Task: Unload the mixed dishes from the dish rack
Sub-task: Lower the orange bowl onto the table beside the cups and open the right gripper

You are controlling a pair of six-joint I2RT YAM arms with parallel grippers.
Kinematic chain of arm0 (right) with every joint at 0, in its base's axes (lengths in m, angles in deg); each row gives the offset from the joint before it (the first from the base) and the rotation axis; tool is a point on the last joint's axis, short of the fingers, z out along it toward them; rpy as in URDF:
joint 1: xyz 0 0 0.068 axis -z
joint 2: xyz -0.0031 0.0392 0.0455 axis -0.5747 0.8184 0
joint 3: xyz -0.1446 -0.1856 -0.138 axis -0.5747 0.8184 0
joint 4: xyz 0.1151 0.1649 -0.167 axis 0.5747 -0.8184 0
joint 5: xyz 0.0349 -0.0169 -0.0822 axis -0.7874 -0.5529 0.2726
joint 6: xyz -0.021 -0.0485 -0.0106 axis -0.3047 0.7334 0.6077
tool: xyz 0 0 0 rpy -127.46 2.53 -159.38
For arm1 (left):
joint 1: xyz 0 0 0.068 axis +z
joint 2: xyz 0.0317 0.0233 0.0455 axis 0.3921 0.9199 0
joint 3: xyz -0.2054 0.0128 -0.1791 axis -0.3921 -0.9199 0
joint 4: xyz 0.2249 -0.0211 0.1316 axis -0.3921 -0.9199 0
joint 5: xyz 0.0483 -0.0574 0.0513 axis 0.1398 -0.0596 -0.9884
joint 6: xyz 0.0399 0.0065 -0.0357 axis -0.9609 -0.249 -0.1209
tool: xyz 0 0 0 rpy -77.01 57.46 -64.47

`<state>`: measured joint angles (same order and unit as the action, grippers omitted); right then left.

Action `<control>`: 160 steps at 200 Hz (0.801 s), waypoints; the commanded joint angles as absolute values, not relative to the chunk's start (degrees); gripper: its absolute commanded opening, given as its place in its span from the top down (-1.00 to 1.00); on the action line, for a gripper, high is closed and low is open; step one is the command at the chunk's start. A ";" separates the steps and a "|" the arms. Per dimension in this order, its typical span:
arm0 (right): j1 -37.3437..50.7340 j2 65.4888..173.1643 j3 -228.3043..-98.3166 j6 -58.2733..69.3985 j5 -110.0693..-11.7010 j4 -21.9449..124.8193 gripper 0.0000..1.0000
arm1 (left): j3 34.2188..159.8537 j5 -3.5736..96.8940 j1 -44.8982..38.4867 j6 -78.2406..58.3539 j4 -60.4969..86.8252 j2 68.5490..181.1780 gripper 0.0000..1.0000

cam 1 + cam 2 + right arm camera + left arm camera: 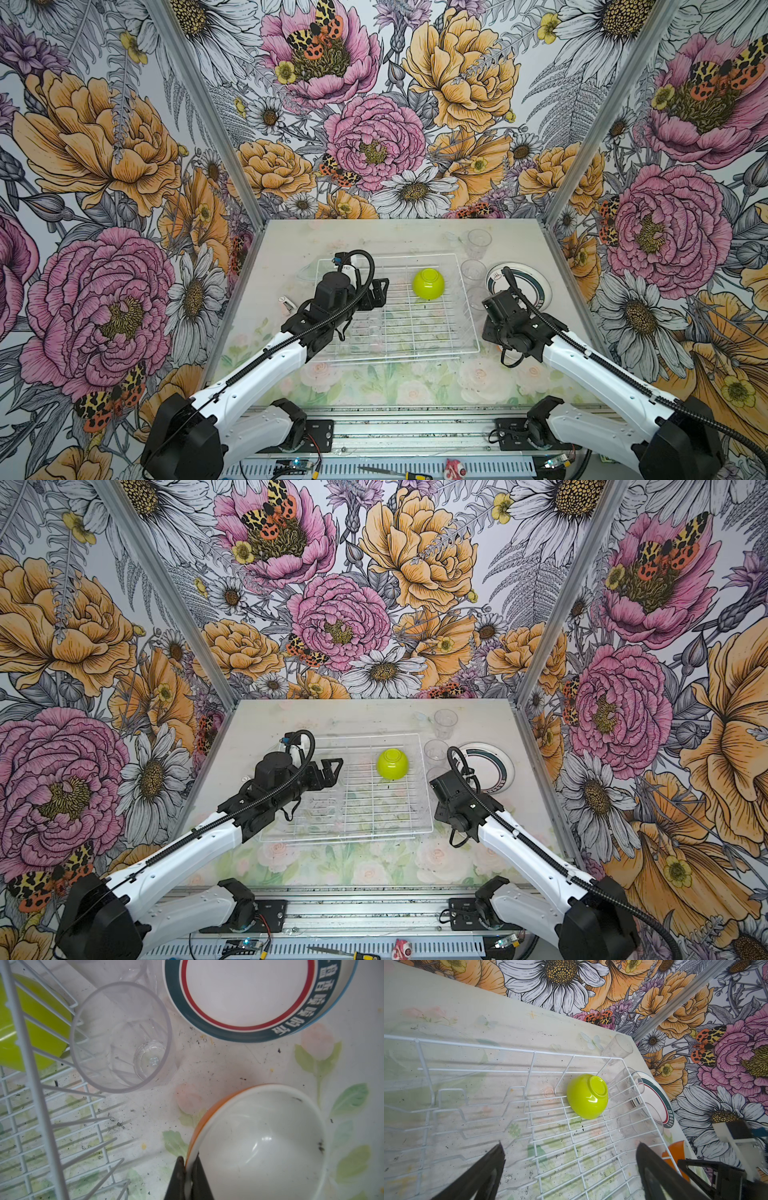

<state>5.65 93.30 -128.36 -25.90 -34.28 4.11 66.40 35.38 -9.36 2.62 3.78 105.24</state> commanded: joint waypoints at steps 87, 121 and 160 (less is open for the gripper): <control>8.08 97.70 -129.10 -24.27 -37.68 7.61 0.12 | 68.61 37.23 -9.61 3.57 5.44 105.54 -0.97; 8.32 93.65 -129.55 -23.87 -37.39 7.43 -0.19 | 69.74 38.69 -10.03 4.11 5.34 106.81 -0.97; 8.45 86.72 -130.75 -21.76 -38.25 7.73 -0.39 | 72.04 39.94 -11.10 4.03 4.98 110.63 -0.97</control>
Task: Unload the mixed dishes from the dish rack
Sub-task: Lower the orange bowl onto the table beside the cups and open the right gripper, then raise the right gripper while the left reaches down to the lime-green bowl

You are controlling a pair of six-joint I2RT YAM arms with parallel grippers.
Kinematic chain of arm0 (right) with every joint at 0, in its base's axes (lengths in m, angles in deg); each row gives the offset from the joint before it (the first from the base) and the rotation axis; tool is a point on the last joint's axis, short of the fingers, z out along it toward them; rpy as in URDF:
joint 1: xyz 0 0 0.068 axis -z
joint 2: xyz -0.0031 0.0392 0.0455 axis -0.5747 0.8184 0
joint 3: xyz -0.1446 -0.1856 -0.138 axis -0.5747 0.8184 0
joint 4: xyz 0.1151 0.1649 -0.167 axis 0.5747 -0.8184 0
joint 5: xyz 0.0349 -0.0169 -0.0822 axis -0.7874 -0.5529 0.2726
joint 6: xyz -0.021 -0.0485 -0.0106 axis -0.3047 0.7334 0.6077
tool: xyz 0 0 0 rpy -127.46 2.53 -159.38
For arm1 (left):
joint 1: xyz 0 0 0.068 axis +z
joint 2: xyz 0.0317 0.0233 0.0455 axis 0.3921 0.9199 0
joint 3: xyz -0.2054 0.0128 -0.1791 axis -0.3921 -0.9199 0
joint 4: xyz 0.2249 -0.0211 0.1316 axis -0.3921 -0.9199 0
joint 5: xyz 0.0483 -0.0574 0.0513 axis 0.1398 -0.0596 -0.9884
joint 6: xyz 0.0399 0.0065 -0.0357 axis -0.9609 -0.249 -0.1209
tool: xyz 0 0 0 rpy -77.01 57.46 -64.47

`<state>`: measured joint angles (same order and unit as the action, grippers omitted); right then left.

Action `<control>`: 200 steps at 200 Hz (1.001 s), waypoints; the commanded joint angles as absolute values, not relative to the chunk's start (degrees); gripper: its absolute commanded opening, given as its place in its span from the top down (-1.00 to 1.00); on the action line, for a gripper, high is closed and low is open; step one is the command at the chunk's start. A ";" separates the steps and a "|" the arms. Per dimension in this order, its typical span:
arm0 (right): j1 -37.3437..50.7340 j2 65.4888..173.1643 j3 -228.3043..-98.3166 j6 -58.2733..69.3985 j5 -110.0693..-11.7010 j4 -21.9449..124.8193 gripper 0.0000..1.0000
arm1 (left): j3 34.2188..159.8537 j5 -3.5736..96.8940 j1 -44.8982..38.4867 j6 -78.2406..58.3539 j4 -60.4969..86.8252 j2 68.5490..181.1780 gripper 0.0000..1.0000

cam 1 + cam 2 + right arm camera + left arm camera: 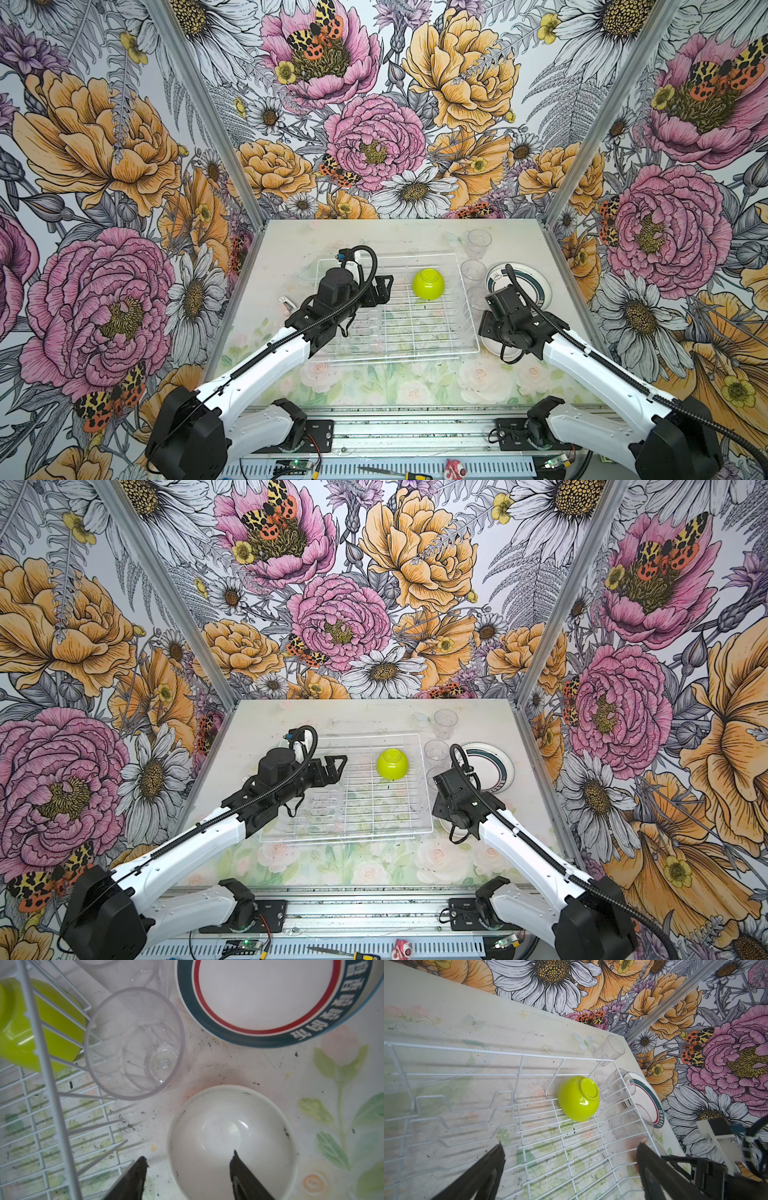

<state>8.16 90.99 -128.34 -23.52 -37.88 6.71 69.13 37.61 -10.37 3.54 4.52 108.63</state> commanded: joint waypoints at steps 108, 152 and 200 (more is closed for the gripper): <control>7.10 90.32 -137.49 -12.50 -50.43 20.31 -0.40 | 78.28 46.40 -12.38 9.88 9.53 122.09 -0.97; 6.98 94.56 -137.12 -12.53 -53.92 27.65 -0.40 | 83.16 45.83 -15.29 11.58 9.85 128.73 -0.97; 7.24 95.18 -135.63 -12.57 -54.00 29.66 -0.41 | 87.74 48.43 -15.31 17.70 14.18 137.93 -0.97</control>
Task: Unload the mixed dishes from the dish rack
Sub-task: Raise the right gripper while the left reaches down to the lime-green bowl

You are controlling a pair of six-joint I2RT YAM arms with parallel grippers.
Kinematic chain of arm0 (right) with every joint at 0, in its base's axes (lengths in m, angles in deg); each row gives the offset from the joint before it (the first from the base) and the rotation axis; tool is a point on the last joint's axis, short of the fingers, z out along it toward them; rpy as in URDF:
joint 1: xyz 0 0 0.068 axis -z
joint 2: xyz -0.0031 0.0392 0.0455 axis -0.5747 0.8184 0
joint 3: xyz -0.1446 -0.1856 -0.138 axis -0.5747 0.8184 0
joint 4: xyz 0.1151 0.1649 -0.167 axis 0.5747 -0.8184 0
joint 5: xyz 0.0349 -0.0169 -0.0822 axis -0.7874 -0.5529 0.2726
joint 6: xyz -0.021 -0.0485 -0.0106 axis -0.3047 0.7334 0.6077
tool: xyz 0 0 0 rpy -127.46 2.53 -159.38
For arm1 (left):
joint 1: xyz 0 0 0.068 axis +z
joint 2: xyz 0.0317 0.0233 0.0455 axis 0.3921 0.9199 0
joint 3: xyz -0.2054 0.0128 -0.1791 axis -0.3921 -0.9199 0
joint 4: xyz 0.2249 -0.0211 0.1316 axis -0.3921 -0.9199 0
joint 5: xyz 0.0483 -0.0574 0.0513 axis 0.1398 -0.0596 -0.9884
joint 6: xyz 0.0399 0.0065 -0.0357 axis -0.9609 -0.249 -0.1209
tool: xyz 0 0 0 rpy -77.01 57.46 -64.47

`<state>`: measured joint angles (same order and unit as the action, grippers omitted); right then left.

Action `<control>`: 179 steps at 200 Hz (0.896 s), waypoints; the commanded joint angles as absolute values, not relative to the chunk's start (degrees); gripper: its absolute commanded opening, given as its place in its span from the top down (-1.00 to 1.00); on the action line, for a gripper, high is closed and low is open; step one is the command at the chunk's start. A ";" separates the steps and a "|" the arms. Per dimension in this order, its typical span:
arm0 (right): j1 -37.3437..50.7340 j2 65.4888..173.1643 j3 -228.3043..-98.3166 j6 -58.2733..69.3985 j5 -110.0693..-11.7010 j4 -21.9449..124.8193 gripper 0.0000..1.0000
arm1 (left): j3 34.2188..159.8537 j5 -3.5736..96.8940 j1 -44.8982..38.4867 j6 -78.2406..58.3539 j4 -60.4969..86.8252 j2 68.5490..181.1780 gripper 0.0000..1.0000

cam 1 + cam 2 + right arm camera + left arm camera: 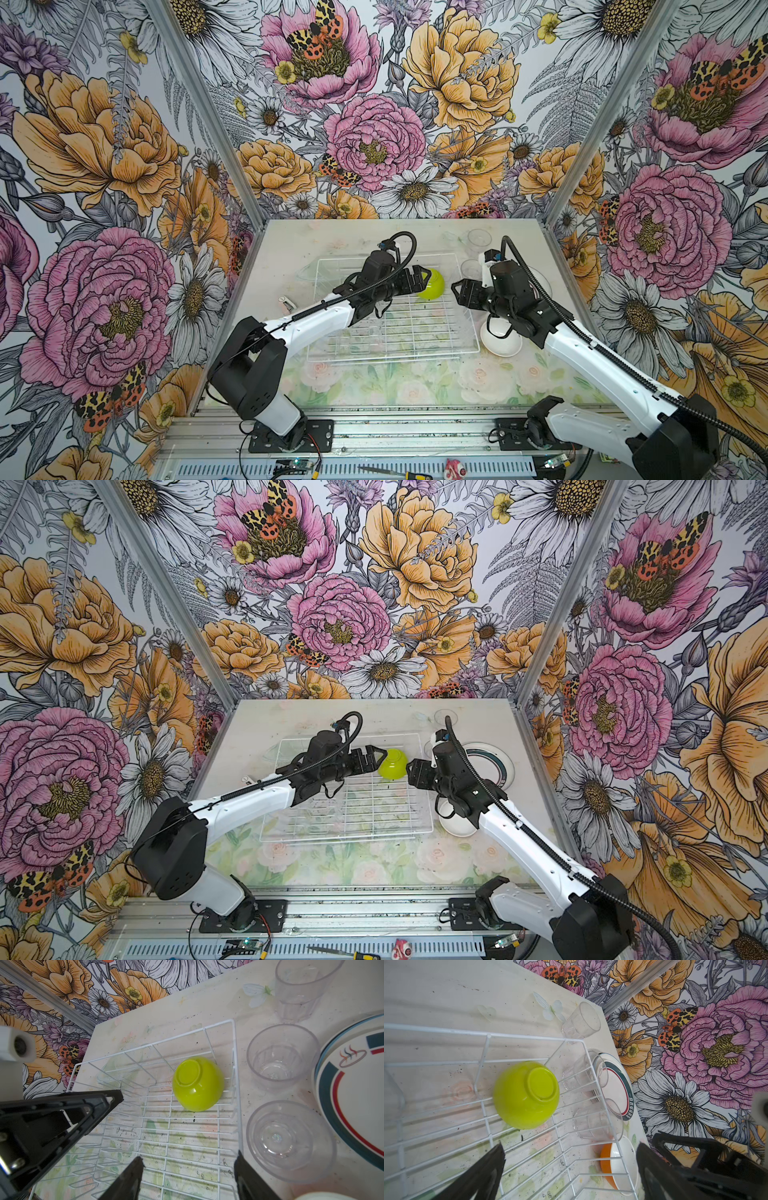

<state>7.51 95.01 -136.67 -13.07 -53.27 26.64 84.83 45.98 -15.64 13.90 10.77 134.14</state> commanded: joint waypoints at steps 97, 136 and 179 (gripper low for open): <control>9.11 89.36 -129.89 -14.75 -53.20 30.90 -0.42 | 93.17 50.05 -14.49 24.60 19.29 152.09 -0.97; 9.13 89.75 -128.59 -15.14 -53.68 31.07 -0.42 | 92.97 46.37 -14.86 23.10 17.81 153.15 -0.97; 9.47 89.71 -128.15 -14.71 -53.65 31.20 -0.42 | 94.19 44.48 -14.92 22.05 15.64 155.38 -0.97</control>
